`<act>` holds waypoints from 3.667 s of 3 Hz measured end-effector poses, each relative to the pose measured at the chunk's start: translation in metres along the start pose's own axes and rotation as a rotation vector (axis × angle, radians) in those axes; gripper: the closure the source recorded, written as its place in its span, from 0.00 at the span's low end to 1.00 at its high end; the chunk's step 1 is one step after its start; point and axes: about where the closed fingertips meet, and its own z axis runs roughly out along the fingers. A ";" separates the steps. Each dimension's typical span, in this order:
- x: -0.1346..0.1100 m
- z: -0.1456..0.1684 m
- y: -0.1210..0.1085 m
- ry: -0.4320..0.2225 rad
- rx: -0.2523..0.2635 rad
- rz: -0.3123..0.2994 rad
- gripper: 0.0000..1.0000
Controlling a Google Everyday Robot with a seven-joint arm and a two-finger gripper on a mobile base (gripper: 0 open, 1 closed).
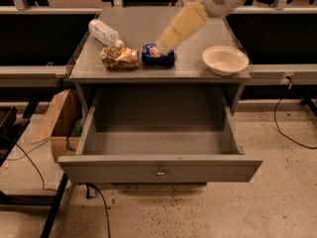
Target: Place orange can into top drawer
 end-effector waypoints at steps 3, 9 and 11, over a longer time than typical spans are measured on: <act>-0.010 0.008 0.005 -0.042 0.025 0.048 0.00; -0.131 0.188 -0.016 -0.079 -0.044 -0.180 0.00; -0.121 0.225 -0.003 0.199 -0.131 -0.333 0.00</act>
Offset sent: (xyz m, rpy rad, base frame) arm -0.0001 0.0072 0.0004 0.0359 0.0364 -0.0447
